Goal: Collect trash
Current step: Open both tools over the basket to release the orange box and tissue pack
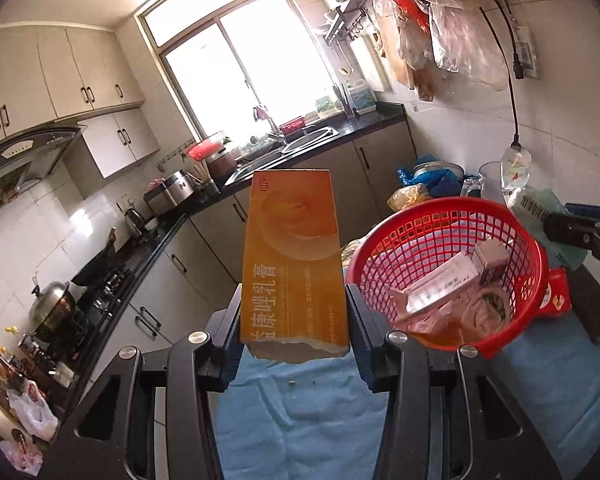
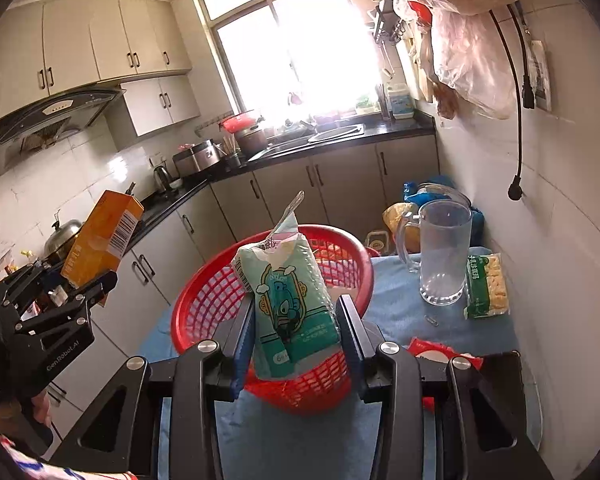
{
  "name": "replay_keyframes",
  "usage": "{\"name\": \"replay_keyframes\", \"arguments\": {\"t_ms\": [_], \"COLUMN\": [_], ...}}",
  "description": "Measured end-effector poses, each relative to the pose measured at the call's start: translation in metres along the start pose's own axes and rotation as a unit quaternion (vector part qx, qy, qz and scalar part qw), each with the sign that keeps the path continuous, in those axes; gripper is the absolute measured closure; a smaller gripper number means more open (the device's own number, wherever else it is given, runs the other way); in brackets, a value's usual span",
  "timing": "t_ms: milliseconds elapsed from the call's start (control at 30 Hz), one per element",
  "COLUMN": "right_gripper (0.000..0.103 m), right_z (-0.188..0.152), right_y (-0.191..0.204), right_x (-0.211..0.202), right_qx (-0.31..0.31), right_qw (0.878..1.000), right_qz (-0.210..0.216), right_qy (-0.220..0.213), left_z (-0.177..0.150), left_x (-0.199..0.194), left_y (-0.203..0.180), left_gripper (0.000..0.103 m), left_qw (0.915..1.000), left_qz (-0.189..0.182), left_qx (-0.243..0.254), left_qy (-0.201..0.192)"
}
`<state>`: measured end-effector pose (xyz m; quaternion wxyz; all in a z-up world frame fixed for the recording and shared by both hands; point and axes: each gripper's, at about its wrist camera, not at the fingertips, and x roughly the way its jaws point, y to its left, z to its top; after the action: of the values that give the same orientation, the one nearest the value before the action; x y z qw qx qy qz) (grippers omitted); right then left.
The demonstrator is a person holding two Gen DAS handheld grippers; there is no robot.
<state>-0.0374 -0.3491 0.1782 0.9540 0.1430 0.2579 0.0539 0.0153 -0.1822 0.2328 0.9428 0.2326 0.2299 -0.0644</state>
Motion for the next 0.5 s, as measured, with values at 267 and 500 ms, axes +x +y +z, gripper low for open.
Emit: {"name": "replay_keyframes", "arguments": {"t_ms": [267,500], "right_gripper": [0.06,0.06], "right_z": [0.008,0.016], "right_y": [-0.013,-0.018], "right_x": [0.016,0.026], "right_qx": [0.016,0.025], "right_qw": [1.0,1.0], "right_qz": [0.004,0.012], "right_qy": [0.001,-0.005], "left_z": [0.012,0.019], "left_x": [0.03,0.05], "left_y": [-0.006,-0.007], "left_gripper": [0.058,0.058], "left_qw": [0.9994,0.9975], "left_qz": [-0.023,-0.05], "left_qx": [-0.021,-0.047], "left_qy": [0.014,0.017]}}
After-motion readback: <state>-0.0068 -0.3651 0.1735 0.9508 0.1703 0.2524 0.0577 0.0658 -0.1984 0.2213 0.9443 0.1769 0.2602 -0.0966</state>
